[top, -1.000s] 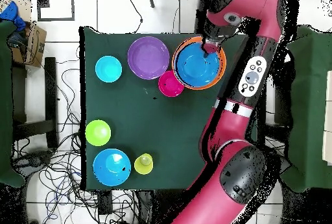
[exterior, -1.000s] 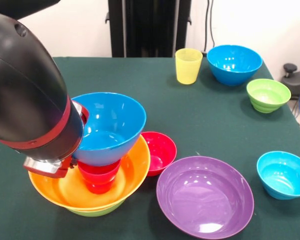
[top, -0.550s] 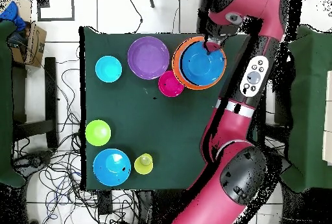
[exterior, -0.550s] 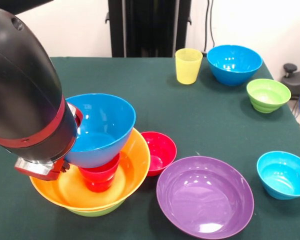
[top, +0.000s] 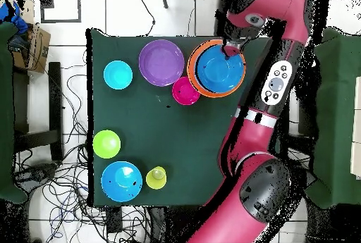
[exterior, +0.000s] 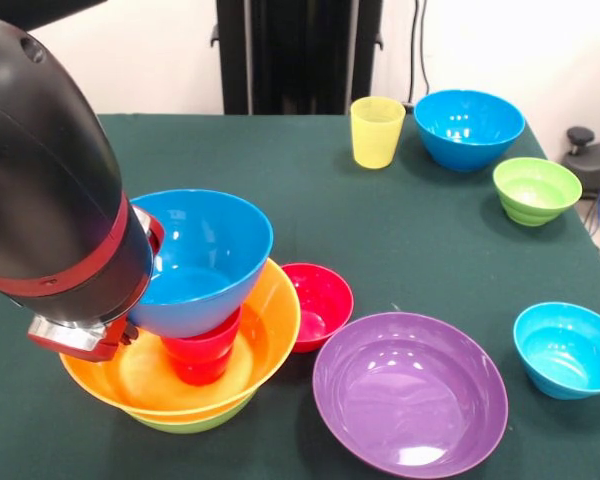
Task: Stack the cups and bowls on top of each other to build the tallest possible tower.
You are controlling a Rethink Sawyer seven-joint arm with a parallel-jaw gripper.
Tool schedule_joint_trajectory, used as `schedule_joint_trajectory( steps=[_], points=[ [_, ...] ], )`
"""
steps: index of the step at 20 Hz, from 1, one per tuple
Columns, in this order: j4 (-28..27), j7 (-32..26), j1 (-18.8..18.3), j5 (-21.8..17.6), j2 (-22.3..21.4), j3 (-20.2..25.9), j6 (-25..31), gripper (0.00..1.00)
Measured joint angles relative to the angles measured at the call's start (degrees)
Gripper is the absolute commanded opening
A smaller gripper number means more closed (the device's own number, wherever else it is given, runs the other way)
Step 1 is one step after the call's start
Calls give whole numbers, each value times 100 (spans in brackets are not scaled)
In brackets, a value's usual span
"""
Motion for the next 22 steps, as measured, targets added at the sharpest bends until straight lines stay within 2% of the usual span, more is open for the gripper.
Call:
schedule_joint_trajectory(
  steps=[22],
  points=[
    [-18, 0, -125, 1, -16, -2, -2, 0]
  ],
)
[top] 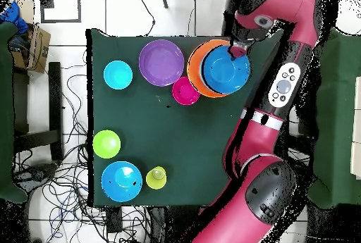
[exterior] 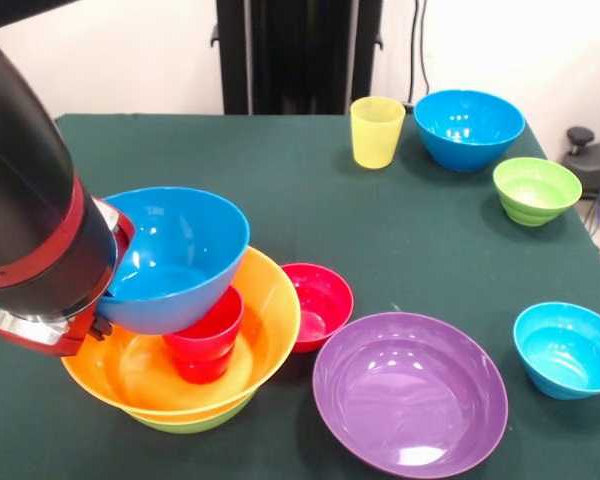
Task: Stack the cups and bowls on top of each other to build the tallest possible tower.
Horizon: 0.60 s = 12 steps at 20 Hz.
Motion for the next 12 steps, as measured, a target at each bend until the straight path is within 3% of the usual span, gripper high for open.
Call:
schedule_joint_trajectory(
  steps=[12],
  points=[
    [56, 0, 47, 617, -4, -203, -1, 0]
  ],
)
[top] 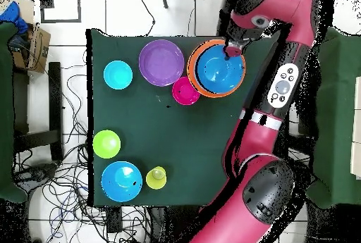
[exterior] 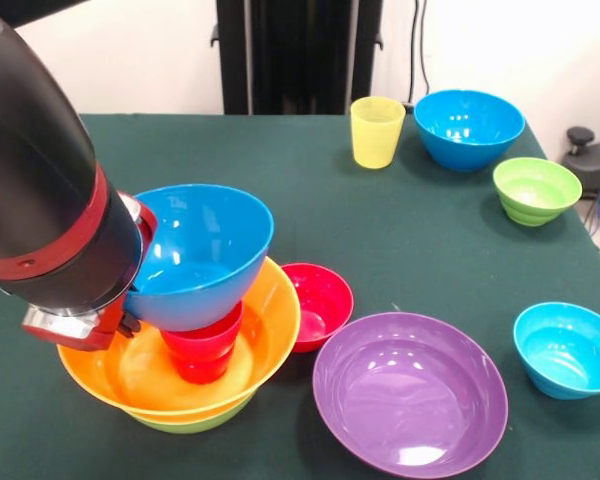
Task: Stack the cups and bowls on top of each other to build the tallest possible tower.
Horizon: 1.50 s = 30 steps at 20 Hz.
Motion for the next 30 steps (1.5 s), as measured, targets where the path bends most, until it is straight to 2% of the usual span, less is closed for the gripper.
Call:
schedule_joint_trajectory(
  steps=[17, 30],
  points=[
    [58, 0, 40, 711, -117, -686, 0, 0],
    [79, 0, 54, 1629, -98, -1187, -90, 0]
  ],
)
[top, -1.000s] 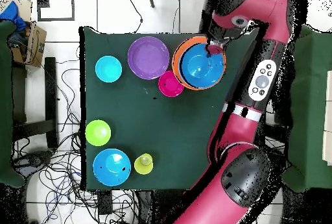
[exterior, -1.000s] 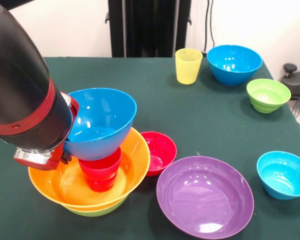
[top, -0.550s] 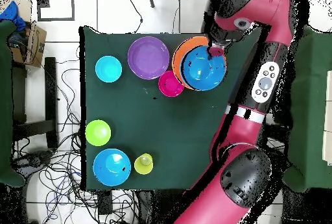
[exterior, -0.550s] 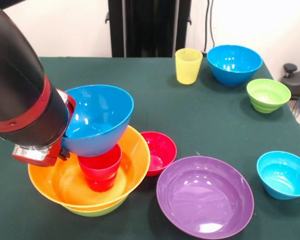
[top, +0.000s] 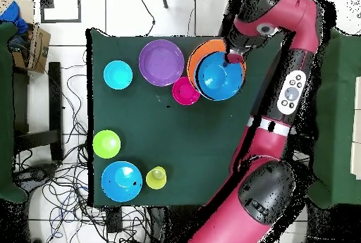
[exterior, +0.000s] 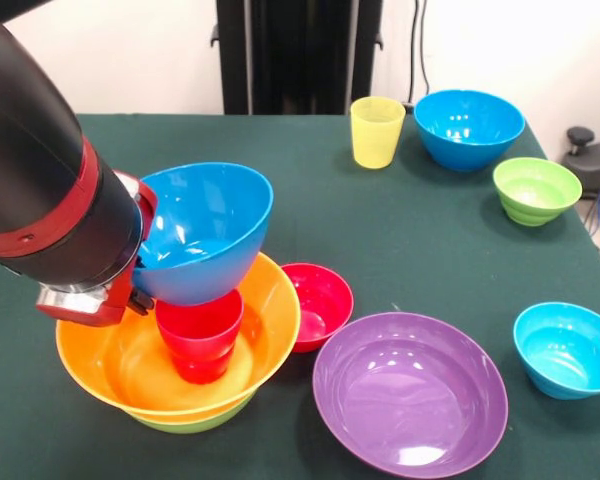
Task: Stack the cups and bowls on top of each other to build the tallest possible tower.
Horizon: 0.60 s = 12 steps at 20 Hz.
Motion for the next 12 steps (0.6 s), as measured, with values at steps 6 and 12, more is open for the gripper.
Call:
schedule_joint_trajectory(
  steps=[6, 12],
  points=[
    [1, 0, 5, 201, 3, -211, -247, 0],
    [1, 0, 42, 270, -27, -368, -362, 0]
  ],
)
